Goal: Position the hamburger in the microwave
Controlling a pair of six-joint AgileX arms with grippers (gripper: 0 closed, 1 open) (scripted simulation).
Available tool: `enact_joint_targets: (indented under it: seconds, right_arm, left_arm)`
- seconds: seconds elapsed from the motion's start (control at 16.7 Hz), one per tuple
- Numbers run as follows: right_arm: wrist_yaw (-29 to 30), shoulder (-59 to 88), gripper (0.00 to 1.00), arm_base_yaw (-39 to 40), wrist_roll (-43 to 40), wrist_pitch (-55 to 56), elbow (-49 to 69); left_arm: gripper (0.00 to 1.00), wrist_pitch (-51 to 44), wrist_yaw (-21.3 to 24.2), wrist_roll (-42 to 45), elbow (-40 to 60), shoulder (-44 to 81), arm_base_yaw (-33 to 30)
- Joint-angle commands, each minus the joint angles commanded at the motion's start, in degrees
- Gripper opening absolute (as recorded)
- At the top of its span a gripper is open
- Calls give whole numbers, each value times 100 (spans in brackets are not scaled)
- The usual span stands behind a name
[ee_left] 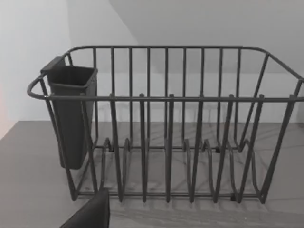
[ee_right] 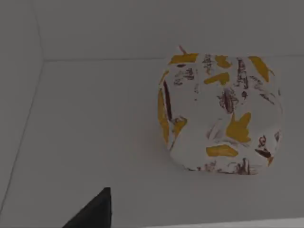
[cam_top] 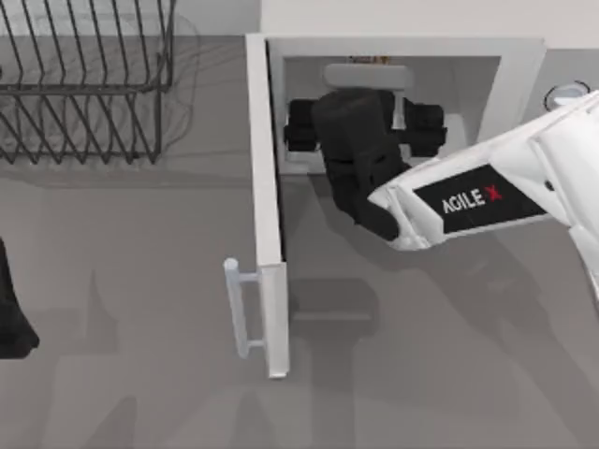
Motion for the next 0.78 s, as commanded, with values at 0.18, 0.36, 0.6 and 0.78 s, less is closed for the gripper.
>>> enact_joint_targets:
  seconds: [0.18, 0.36, 0.6, 0.78]
  right_arm:
    - [377, -641, 100, 412, 223, 399, -1375]
    - [720, -1188, 100, 790, 434, 775, -2449]
    - [970, -1535, 100, 1059, 590, 1060, -3043]
    - [973, -1538, 100, 1061, 591, 1063, -3049]
  left_arm:
    - [100, 0, 0, 0, 0, 0, 0]
    - [100, 0, 0, 0, 0, 0, 0]
    - [100, 0, 0, 0, 0, 0, 0]
    - [100, 0, 0, 0, 0, 0, 0]
